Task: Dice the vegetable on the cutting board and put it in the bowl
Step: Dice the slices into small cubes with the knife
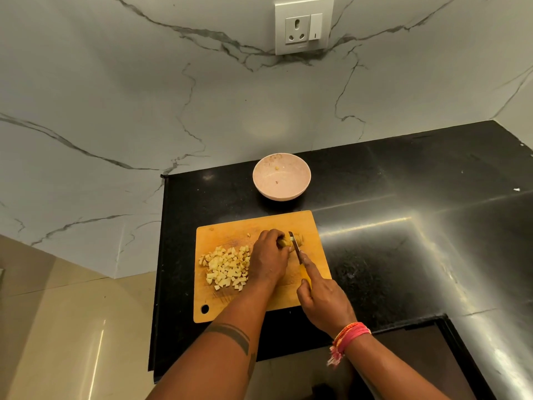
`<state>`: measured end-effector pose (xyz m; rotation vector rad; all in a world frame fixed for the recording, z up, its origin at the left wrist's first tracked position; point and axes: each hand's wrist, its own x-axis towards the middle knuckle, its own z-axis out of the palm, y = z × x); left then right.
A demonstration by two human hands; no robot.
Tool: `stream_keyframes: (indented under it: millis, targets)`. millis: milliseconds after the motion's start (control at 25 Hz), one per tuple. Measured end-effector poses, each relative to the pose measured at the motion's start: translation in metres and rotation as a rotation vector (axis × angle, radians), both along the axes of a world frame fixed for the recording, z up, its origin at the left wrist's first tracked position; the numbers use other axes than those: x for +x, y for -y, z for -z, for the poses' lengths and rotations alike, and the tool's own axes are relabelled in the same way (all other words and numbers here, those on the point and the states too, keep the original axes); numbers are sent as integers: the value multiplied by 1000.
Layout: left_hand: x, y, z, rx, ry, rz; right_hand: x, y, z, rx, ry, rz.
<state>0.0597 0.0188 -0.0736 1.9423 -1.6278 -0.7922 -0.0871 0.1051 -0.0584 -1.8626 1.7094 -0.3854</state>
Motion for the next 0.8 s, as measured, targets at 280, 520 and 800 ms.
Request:
stream_keyframes:
  millis: [280,520,800]
  targets:
    - [14,4,-1,37,85,70,-2,-2,2,24,57,26]
    - [0,-8,6,-1,68,33,-3,1,0,26,72,53]
    - [-1,-7,9,-8,64,32,-4,-2,-1,15,69,49]
